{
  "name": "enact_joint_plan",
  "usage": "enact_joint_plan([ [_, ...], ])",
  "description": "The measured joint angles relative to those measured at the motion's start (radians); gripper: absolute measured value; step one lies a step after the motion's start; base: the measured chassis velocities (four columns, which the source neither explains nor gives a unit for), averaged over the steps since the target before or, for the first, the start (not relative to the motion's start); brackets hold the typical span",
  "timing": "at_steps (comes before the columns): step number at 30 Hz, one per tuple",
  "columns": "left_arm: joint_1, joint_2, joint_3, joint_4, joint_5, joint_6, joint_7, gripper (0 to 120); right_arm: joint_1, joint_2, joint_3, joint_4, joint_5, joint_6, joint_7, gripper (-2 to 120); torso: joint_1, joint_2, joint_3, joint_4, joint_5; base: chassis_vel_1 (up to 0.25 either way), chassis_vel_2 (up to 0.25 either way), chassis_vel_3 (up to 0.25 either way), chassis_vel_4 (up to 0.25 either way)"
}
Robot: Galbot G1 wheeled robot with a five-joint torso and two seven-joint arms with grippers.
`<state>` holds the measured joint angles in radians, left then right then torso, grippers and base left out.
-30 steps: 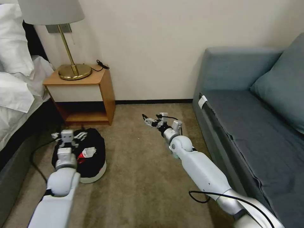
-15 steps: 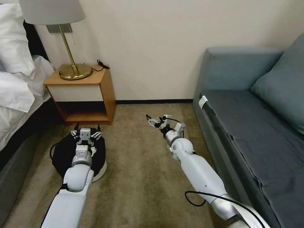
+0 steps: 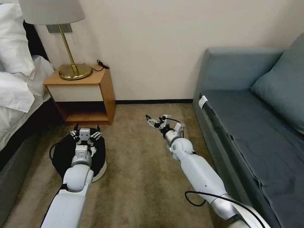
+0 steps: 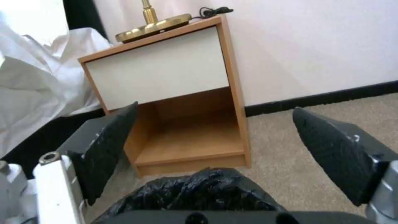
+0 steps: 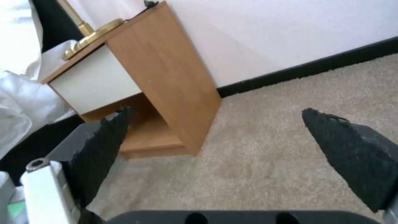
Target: Pick up the trash bin, then pick up the garbage on the floor and place it into the trash bin.
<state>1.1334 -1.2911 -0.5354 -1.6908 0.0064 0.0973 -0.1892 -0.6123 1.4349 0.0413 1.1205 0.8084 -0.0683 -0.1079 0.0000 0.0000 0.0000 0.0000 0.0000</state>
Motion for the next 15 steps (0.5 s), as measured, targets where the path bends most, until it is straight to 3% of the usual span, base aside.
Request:
enact_joint_plan([
  [15, 0.001, 0.0, -0.001, 0.0, -0.001, 0.001, -0.001, 100, 0.001, -0.001, -0.001, 0.001, 0.0, 0.0, 0.0, 100, 0.0, 0.0, 0.0, 0.0, 0.0, 0.0, 0.0, 0.0, 0.0],
])
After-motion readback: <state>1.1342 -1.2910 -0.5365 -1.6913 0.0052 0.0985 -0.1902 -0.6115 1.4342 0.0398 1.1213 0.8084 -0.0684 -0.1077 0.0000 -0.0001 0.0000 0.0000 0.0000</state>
